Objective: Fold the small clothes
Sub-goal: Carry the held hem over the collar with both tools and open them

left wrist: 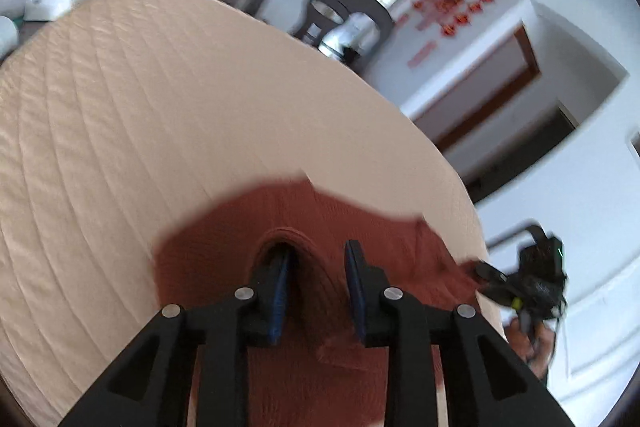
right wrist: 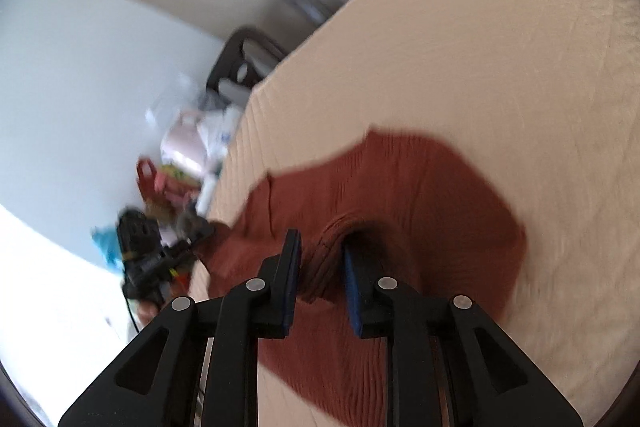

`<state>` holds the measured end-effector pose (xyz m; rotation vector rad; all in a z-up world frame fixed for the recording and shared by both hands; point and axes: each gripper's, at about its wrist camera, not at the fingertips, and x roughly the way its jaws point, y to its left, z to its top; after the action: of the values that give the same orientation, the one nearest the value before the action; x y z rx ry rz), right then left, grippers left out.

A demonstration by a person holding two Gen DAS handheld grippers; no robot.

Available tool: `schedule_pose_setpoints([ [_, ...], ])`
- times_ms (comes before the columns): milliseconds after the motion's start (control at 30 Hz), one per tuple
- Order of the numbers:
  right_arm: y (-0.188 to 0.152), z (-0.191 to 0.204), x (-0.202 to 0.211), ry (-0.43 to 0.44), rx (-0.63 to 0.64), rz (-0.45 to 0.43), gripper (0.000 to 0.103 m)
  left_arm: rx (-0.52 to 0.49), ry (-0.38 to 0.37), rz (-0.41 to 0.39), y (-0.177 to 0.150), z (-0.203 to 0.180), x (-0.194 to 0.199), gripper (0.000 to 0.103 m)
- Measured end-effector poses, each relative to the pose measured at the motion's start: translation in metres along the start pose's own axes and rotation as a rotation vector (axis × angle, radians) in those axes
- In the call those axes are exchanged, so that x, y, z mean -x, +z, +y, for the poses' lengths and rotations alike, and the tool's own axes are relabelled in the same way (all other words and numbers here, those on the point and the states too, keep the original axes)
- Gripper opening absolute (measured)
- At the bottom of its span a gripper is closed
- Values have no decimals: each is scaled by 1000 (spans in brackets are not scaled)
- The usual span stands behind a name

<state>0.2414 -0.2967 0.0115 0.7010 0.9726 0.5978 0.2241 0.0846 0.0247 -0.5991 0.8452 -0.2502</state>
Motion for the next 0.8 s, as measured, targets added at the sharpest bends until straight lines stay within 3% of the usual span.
schedule_pose_setpoints([
  [100, 13, 0, 5, -5, -13, -61, 23, 35, 37, -52, 14, 8, 6, 30],
  [167, 13, 3, 10, -15, 1, -84, 41, 27, 63, -83, 17, 9, 15, 38],
  [267, 8, 7, 20, -59, 57, -129, 43, -44, 127, -94, 11, 2, 20, 41],
  [367, 7, 10, 16, -152, 106, -135, 43, -118, 173, -45, 3, -6, 10, 43],
  [500, 8, 15, -10, -307, 187, -50, 43, -166, 239, 50, 1, -12, -20, 43],
  [533, 9, 15, -20, -351, 204, -22, 41, -180, 261, 75, 2, -14, -30, 43],
  [567, 9, 14, -25, -381, 219, -6, 26, -192, 272, 85, 1, -14, -34, 43],
  [600, 8, 14, -28, -408, 236, 1, 18, -214, 281, 88, 0, -16, -37, 36],
  [633, 9, 16, -31, -440, 259, 1, 14, -241, 294, 84, 0, -18, -39, 19],
  [667, 10, 17, -30, -439, 266, -4, 7, -256, 295, 80, -2, -20, -38, 14],
  [800, 12, 28, -13, -407, 307, -86, 7, -265, 268, -19, -1, -23, -20, 9],
])
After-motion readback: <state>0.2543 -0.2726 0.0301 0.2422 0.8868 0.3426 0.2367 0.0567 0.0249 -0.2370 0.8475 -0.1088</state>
